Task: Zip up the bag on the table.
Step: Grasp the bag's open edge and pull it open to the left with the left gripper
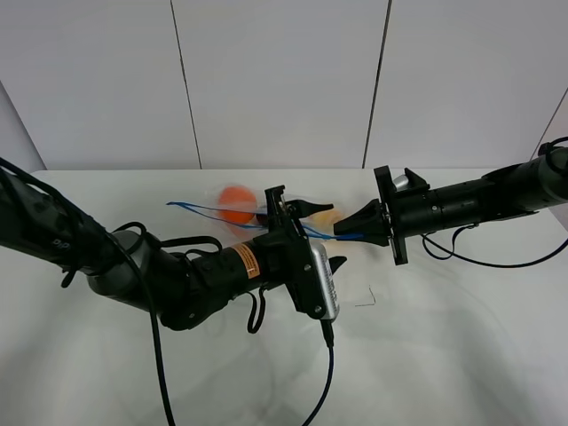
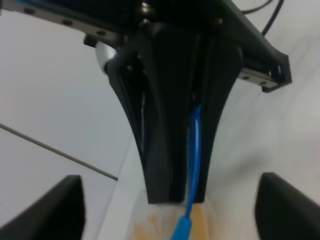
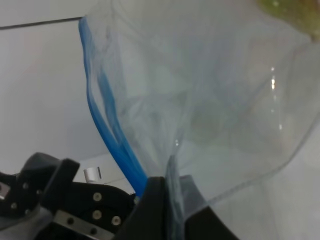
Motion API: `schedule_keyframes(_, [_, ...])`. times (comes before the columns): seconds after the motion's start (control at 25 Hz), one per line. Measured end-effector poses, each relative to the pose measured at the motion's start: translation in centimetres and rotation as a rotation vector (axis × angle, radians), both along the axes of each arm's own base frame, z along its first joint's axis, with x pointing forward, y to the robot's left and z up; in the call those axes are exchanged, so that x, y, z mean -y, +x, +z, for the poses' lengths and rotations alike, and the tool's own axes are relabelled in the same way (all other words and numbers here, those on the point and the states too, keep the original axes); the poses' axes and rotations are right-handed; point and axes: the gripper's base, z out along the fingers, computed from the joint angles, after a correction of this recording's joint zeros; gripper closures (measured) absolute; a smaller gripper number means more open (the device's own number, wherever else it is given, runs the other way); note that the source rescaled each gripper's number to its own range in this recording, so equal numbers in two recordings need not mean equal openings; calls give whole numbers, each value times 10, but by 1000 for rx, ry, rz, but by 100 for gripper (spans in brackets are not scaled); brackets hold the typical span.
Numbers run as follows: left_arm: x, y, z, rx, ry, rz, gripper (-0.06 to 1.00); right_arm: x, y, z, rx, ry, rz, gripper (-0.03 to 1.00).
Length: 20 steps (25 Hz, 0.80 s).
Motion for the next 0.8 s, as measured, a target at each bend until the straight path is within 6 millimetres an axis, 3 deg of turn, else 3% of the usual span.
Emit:
schedule_keyframes(0.08, [0, 0, 0, 2, -2, 0, 16, 0, 0, 0, 0, 0, 0, 97])
schedule_keyframes(0.12, [0, 0, 0, 2, -2, 0, 16, 0, 0, 0, 0, 0, 0, 97])
schedule_keyframes(0.2, [0, 0, 1, 3, -3, 0, 30, 0, 0, 0, 0, 0, 0, 97])
schedule_keyframes(0.24, [0, 0, 1, 4, -3, 0, 42, 0, 0, 0, 0, 0, 0, 97])
schedule_keyframes(0.32, [0, 0, 1, 5, -2, -1, 50, 0, 0, 0, 0, 0, 0, 97])
schedule_keyframes(0.6, [1, 0, 1, 8, 1, -6, 73, 0, 0, 0, 0, 2, -1, 97])
schedule_keyframes(0.8, [1, 0, 0, 7, 3, -8, 77, 0, 0, 0, 0, 4, -2, 97])
